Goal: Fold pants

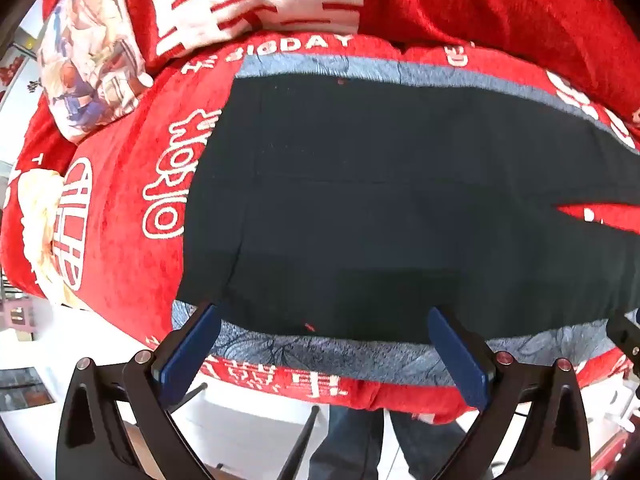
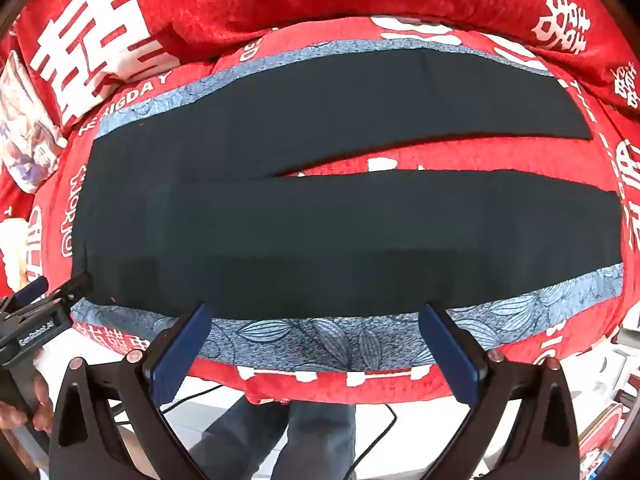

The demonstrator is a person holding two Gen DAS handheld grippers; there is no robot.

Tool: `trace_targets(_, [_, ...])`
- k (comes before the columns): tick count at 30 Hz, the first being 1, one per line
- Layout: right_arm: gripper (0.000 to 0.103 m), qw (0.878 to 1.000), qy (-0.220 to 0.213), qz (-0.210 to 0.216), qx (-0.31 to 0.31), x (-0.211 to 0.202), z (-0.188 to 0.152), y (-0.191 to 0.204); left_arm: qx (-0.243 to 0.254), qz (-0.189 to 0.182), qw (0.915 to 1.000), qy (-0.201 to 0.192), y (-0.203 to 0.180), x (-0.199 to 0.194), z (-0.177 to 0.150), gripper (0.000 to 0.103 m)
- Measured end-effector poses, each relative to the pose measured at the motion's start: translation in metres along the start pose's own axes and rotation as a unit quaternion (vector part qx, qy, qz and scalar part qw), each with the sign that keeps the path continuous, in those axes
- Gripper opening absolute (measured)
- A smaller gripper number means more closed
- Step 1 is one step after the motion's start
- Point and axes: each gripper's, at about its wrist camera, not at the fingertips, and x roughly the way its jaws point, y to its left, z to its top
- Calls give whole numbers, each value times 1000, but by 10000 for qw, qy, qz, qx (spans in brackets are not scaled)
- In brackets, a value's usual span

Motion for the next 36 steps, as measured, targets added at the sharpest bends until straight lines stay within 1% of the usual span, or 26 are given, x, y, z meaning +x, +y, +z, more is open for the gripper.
trace_targets(2, [103, 10000, -75, -4, -36, 1, 0, 0, 35, -20, 10000, -48, -1, 0, -7, 103])
trace_targets(5, [103, 10000, -55, -3, -66, 1, -3, 7, 45, 18, 9999, 129, -1, 10, -9, 103])
trace_targets(6, [103, 9999, -87, -62, -57, 1, -4, 12, 5, -96, 9998, 158, 7, 9, -10, 103])
trace_targets(8, [103, 9997, -178, -139, -49, -2, -7, 18, -38, -136, 9997, 187, 11, 10, -13, 103])
trace_targets(11, [103, 9998, -99, -146, 21, -3, -9, 25, -1, -106, 9997, 228, 15, 9, -9, 103])
trace_targets(13, [103, 9998, -21, -162, 86, -1, -9, 25, 53, -171, 9995, 272, 15, 9, -8, 103])
trace_targets(17, [103, 9992, -32, -359, 156, -2, -12, 27, 11, -83, 9998, 185, 18, 6, -6, 103])
trace_targets(20, [103, 9989, -51, -407, 246, -3, -12, 25, -65, -137, 9998, 156, 22, 4, -3, 103])
trace_targets(23, [103, 9986, -67, -447, 276, -5, -11, 24, -47, -252, 9995, 158, 24, 4, -1, 103])
trace_targets(26, [103, 9983, -148, -470, 298, -9, -9, 23, -61, -170, 9998, 108, 24, 2, 1, 103])
trace_targets(36, [103, 9983, -159, -489, 267, -10, -7, 21, -87, -128, 9998, 138, 22, 2, -3, 103])
